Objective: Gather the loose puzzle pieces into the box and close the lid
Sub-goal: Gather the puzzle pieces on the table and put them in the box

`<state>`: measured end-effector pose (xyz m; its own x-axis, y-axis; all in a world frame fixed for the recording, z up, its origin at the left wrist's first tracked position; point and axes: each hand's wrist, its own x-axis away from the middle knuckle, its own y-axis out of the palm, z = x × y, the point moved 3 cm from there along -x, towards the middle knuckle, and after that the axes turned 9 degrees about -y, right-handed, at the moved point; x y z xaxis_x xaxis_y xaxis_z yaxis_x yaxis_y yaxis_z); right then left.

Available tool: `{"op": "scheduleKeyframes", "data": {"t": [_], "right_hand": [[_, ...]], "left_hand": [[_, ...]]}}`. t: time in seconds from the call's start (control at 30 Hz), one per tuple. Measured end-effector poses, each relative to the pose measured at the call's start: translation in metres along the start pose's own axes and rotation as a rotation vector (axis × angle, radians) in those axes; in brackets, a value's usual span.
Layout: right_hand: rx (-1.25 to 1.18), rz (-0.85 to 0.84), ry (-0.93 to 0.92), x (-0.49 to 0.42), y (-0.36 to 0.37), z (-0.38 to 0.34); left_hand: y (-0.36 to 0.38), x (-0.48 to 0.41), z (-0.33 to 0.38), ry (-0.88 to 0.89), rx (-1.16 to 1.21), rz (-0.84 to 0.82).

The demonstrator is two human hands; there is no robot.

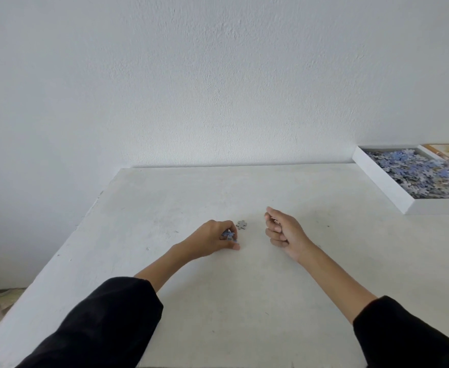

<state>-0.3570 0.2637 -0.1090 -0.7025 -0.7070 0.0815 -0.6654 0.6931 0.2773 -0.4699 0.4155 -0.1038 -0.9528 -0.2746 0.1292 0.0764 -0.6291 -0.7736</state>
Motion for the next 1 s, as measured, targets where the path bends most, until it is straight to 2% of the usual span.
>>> {"op": "scheduleKeyframes", "data": {"t": [0.07, 0.17, 0.23, 0.33, 0.57, 0.77, 0.93, 1.0], "right_hand": [[0.363, -0.027, -0.061, -0.001, 0.003, -0.001], [0.778, -0.109, -0.16, -0.007, 0.012, -0.006], [0.959, -0.154, -0.205, -0.012, 0.018, -0.009], [1.109, -0.142, -0.235, -0.018, 0.025, -0.007], [1.152, -0.078, -0.278, -0.024, 0.028, -0.004], [1.147, -0.068, -0.26, -0.028, 0.026, -0.003], [1.188, -0.203, -0.241, -0.03, 0.024, -0.003], [1.121, -0.262, -0.238, -0.027, 0.028, -0.002]], "left_hand": [[-0.001, -0.003, 0.002, -0.013, -0.03, -0.031], [-0.003, -0.007, 0.005, -0.024, -0.109, -0.075], [-0.004, -0.007, 0.007, -0.026, -0.136, -0.092], [-0.005, -0.006, 0.007, -0.032, -0.125, -0.08], [-0.004, 0.003, 0.005, 0.074, -0.102, 0.015], [-0.008, 0.008, -0.001, -0.01, -0.105, 0.057], [-0.006, 0.009, -0.004, -0.068, -0.169, 0.092], [-0.006, 0.008, -0.002, -0.075, -0.19, 0.09]]}}
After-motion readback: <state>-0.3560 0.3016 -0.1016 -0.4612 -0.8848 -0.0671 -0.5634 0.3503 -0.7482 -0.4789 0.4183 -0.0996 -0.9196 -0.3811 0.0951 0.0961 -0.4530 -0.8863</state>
